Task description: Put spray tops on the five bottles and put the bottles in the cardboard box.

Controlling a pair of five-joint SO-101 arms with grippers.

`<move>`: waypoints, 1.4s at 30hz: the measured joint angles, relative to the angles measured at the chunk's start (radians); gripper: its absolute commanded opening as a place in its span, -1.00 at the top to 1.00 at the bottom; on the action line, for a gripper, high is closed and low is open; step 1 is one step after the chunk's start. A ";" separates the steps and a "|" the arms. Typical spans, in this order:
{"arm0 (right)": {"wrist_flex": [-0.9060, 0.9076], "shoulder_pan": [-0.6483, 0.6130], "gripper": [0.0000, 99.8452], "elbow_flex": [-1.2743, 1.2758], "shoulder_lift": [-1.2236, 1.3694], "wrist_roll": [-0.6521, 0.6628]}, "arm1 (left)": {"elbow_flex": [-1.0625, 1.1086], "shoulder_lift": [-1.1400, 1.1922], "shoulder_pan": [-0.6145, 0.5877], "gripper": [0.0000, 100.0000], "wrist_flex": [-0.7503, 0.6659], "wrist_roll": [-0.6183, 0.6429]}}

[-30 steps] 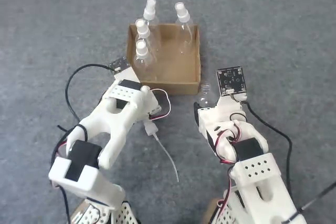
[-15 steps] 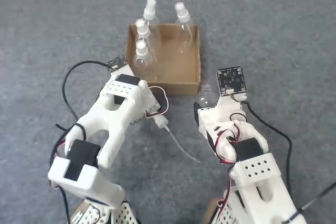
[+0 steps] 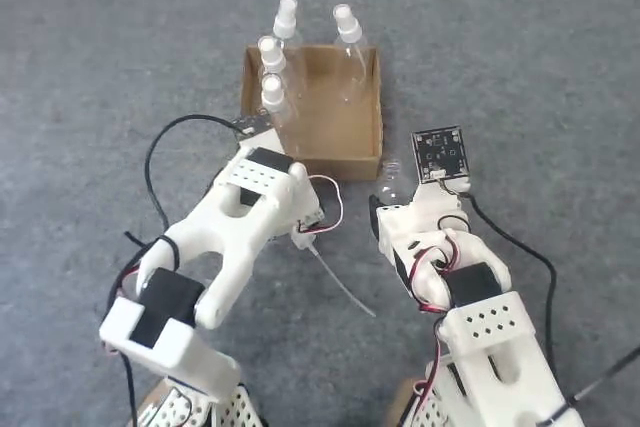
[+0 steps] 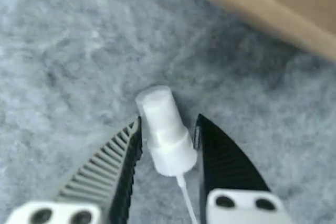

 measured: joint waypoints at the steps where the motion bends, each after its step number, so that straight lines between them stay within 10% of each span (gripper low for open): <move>1: 0.000 0.000 0.92 0.000 0.000 0.000 | 0.000 0.000 -0.002 0.71 0.000 0.000; 42: 0.000 0.000 0.93 0.000 0.000 0.003 | 0.167 -0.285 -0.018 0.98 -0.011 0.000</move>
